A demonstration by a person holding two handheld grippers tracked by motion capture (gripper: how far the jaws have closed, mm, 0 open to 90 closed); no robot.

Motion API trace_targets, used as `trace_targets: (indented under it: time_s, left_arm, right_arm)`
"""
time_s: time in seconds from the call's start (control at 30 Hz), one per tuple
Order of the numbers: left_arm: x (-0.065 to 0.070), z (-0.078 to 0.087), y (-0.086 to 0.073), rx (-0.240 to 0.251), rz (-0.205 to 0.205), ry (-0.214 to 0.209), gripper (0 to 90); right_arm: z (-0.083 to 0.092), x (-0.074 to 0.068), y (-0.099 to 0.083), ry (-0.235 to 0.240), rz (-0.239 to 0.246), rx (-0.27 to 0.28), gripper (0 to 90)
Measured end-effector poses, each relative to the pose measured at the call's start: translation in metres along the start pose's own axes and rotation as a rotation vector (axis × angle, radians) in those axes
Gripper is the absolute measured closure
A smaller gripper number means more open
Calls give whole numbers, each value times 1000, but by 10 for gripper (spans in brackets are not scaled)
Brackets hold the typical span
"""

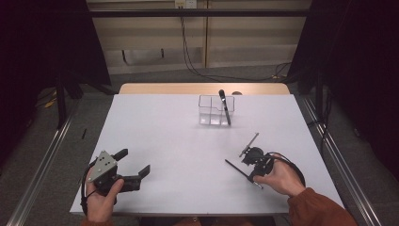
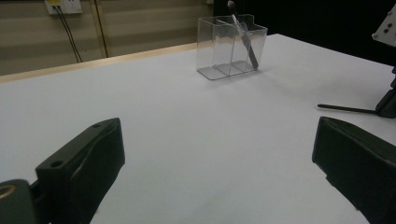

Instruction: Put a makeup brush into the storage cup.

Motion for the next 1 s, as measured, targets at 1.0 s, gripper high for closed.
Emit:
trace_targets:
  time_s: [1.0]
  left_arm:
    - [-2, 3, 1, 11, 0, 9, 25]
  right_arm:
    - [25, 14, 3, 60, -49, 473, 868]
Point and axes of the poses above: each handheld gripper's, and its own axes: z roughly backward along the jaws, y roughly out of its top, x roughly to its right, the point moved 7 cm from there along -z, roughly forward along the jaws, and after that the axes turned 4 degrees about z, right-handed, at the moved point
